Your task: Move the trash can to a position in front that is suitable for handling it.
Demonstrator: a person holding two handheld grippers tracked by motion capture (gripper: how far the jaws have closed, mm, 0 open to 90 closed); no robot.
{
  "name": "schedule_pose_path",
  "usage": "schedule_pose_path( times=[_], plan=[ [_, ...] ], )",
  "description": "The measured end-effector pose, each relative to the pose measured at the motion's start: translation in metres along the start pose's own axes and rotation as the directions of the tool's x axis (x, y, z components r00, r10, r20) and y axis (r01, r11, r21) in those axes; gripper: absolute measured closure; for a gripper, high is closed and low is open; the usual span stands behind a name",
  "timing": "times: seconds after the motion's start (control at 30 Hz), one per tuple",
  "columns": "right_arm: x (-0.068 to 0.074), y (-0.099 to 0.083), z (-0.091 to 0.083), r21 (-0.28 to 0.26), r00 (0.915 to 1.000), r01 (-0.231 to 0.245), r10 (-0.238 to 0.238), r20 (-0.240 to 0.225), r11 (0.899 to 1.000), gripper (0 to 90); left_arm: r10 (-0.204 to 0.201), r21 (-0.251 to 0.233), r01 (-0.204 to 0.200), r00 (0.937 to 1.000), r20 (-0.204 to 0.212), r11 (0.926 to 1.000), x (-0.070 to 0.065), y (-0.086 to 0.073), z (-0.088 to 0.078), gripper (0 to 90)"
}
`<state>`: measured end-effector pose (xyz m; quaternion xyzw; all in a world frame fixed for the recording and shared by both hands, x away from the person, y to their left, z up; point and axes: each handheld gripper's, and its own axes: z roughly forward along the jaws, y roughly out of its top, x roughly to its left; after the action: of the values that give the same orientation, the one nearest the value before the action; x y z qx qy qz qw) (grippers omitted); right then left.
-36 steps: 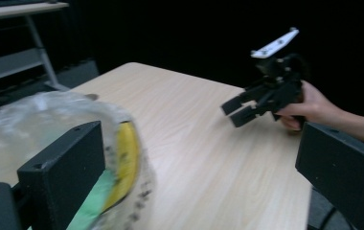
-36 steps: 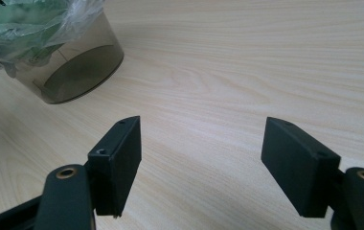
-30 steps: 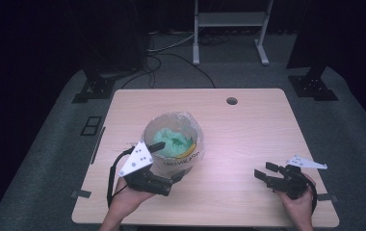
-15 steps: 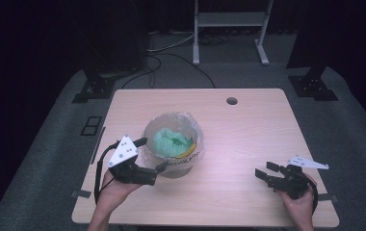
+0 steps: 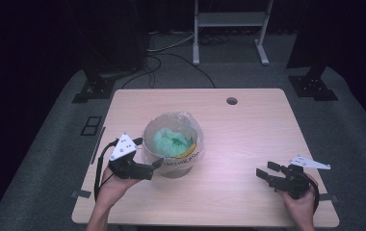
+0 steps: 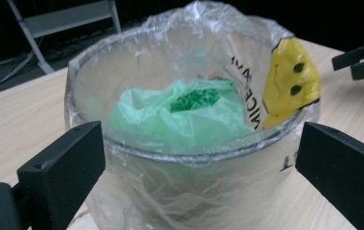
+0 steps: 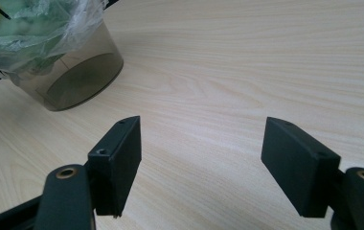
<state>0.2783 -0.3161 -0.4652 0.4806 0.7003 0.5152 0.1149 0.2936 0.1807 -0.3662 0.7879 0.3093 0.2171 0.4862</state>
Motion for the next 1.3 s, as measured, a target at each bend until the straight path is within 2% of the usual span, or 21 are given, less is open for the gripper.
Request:
schedule_pose_path(
  times=[0.07,0.17,0.4,0.77,1.1,1.3],
  plan=[
    [0.000,0.000,0.000,0.000,1.0000,0.000,0.000,0.000,1.000,29.4,-0.009,0.011,0.009,0.9999,-0.006,0.9999,0.002,-0.002,0.002,2.0],
    [0.000,0.000,0.000,-0.001,1.0000,0.000,0.000,0.000,1.000,29.4,-0.031,0.002,0.031,0.9995,0.005,0.9995,0.005,-0.004,0.005,2.5],
    [0.000,0.001,0.002,0.000,1.0000,-0.003,0.003,-0.006,1.000,29.4,-0.044,-0.014,0.044,0.9989,0.014,0.9989,0.007,-0.003,0.011,1.7],
    [-0.003,0.003,0.001,-0.006,0.9999,-0.013,0.013,-0.004,1.000,29.4,-0.055,-0.026,0.056,0.9981,0.026,0.9981,0.009,0.008,0.035,1.8],
    [-0.004,0.003,0.001,-0.005,0.9999,-0.015,0.015,-0.005,1.000,29.4,-0.051,-0.021,0.052,0.9975,0.050,0.9984,0.009,0.019,0.059,1.8],
    [-0.004,0.003,0.001,-0.007,0.9999,-0.016,0.016,-0.004,1.000,29.4,-0.039,-0.010,0.040,0.9972,0.063,0.9991,0.009,0.023,0.066,1.8]
  ],
)
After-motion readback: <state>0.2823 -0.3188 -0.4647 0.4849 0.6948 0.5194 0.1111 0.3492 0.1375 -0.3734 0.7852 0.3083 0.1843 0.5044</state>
